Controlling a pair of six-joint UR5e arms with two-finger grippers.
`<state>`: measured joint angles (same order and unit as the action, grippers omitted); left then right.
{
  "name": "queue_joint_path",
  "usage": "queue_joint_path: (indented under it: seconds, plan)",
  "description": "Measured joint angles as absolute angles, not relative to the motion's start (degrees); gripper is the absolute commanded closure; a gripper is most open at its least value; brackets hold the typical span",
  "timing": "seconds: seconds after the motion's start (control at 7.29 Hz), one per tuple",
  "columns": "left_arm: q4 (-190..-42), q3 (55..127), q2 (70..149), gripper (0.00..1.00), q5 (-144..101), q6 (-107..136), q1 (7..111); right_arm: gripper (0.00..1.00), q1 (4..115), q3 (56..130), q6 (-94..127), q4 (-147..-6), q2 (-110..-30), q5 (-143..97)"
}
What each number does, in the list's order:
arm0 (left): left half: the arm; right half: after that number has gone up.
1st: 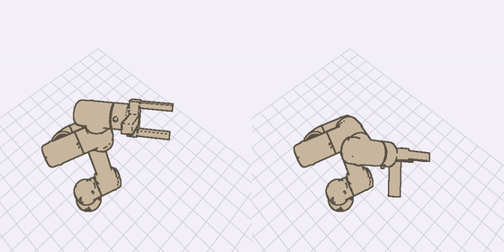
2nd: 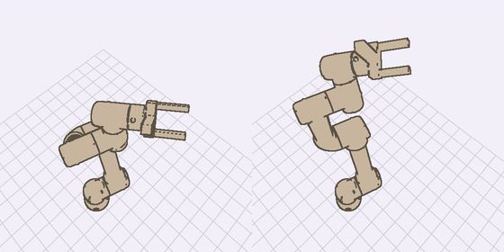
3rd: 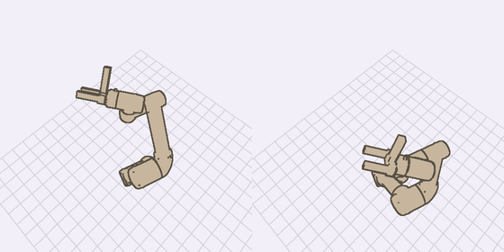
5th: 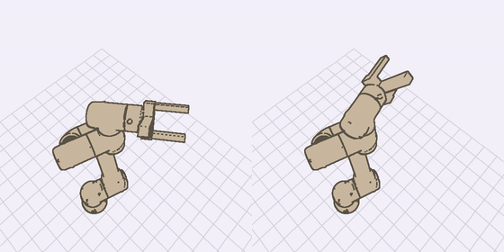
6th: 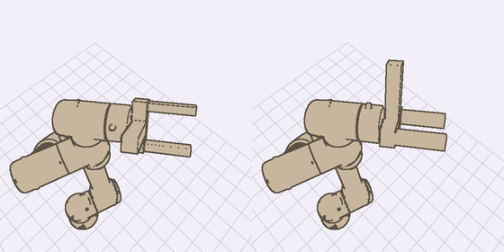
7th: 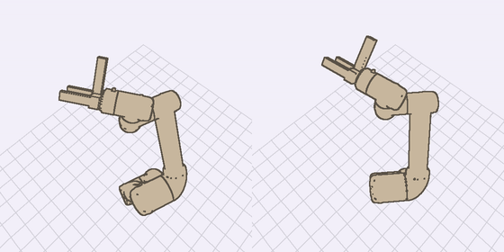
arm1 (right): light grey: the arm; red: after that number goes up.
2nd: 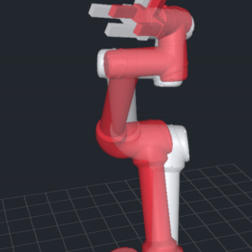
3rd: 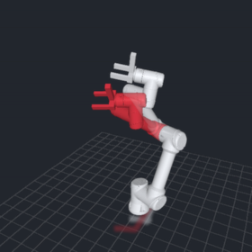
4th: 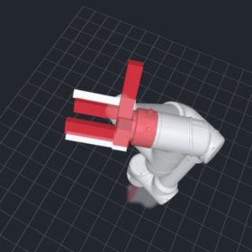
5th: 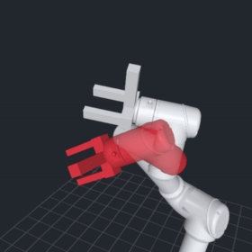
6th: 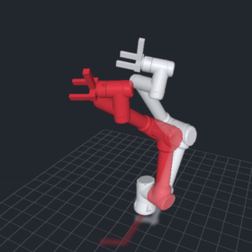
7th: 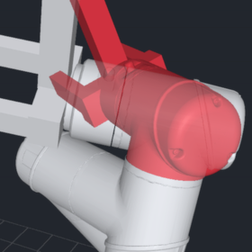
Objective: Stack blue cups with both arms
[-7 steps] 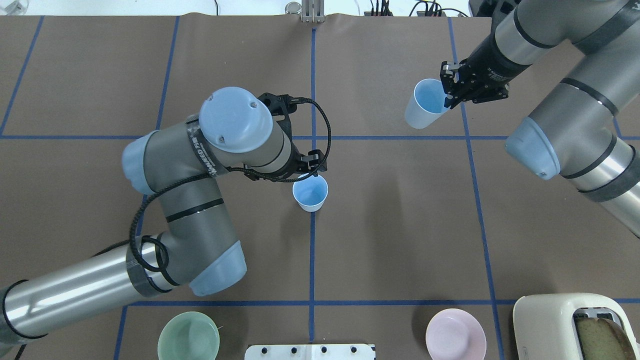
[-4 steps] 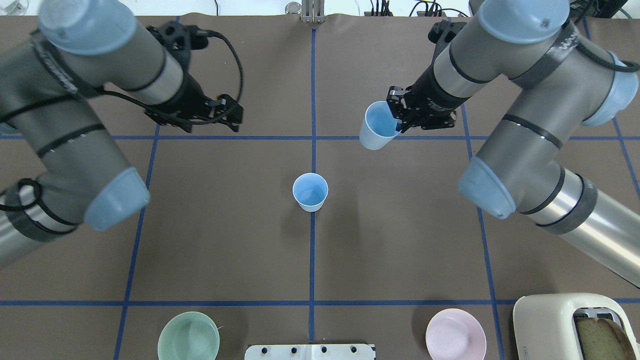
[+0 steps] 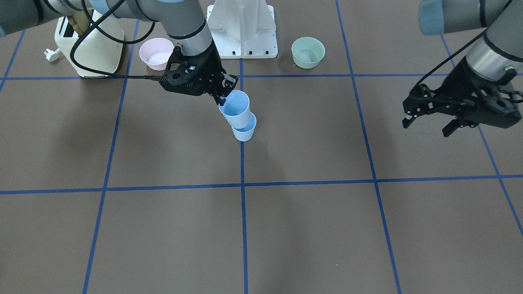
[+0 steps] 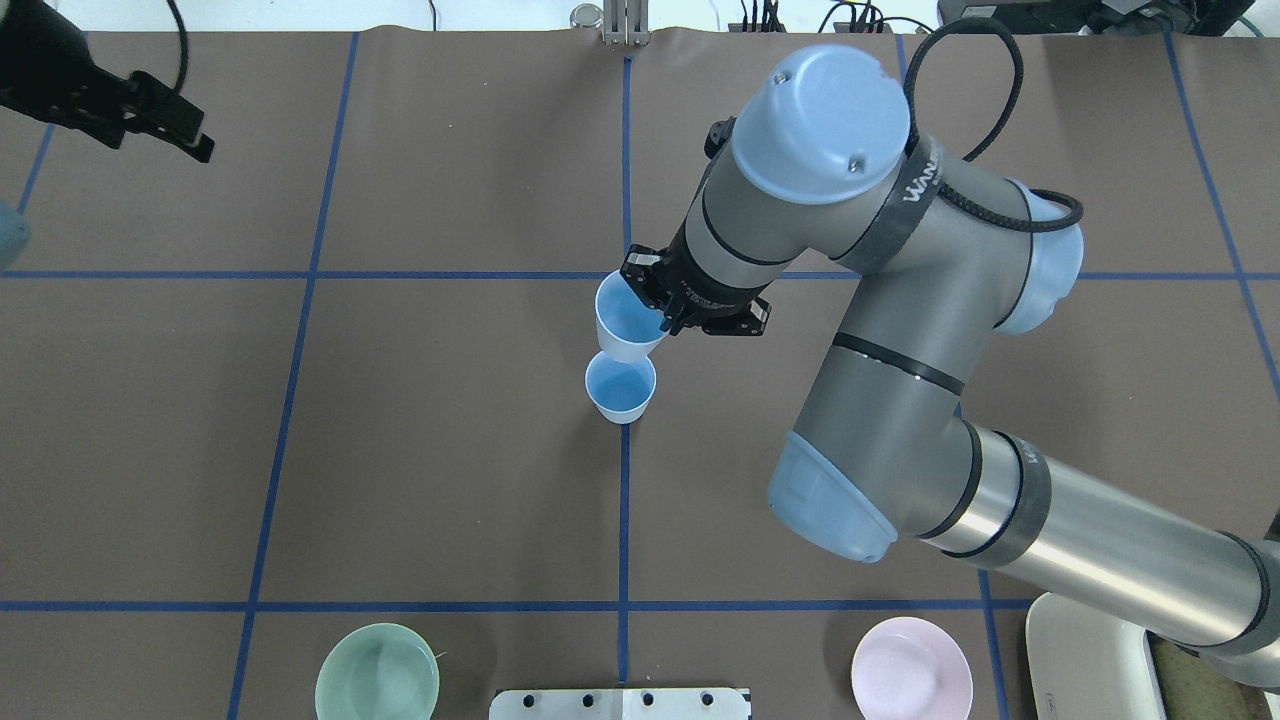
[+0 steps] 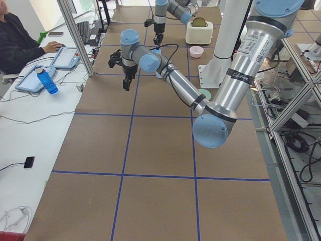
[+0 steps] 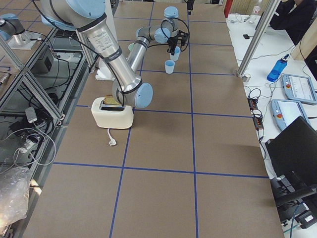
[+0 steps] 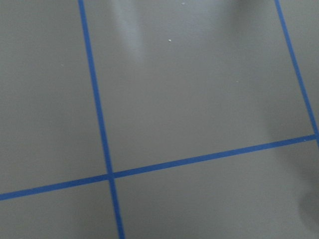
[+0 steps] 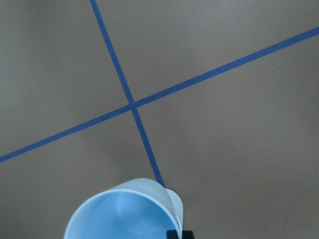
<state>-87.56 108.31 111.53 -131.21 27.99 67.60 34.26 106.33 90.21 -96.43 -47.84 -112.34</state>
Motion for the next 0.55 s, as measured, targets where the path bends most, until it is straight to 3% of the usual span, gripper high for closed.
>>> queue_joint_path:
  seconds: [0.55]
  plan:
    - [-90.2,108.8,104.9,0.02,-133.6,20.3,73.8,1.00,30.4,105.9,90.5,-96.5,-48.8,-108.2]
